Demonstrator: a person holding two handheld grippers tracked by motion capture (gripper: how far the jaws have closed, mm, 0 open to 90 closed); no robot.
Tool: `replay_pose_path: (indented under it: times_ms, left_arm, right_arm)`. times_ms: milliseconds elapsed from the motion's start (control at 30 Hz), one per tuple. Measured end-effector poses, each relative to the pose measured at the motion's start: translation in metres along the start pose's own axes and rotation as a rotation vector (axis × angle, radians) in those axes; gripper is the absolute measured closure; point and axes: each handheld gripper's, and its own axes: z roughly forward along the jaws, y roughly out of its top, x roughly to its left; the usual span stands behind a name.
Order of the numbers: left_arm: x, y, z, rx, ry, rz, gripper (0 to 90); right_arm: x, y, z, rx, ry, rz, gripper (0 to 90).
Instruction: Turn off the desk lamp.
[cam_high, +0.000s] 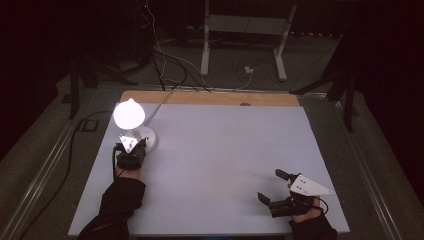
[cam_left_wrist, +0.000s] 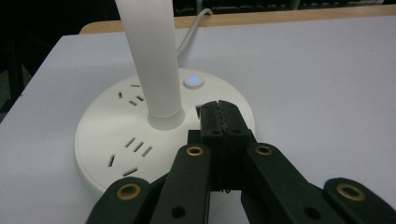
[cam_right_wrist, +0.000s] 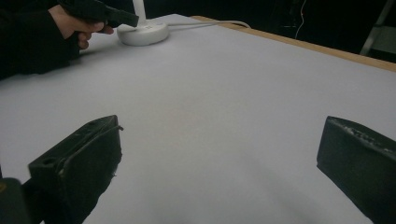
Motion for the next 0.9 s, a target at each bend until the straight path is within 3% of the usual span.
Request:
replay_pose_path:
  times_ms: [733,833,900]
  left_arm:
    - [-0.0033,-0.003,0.0027,0.013,0.011,0.024,90.0]
    - [-0.0005,-0.0025,0.003,0.014,-0.006,-0.006,90.0]
    - [-0.0005,-0.0021,0.0025,0.019,0.016,0.005,90.0]
  right_arm:
    - [0.0,-0.0002,0.0005,0.006,0.0,0.004,0.0]
    - [0.0001,-0.0003,0.0007,0.008,0.001,0.003,0.0]
    - [0.0002,-0.0003,0.0007,0.009,0.001,0.003,0.0]
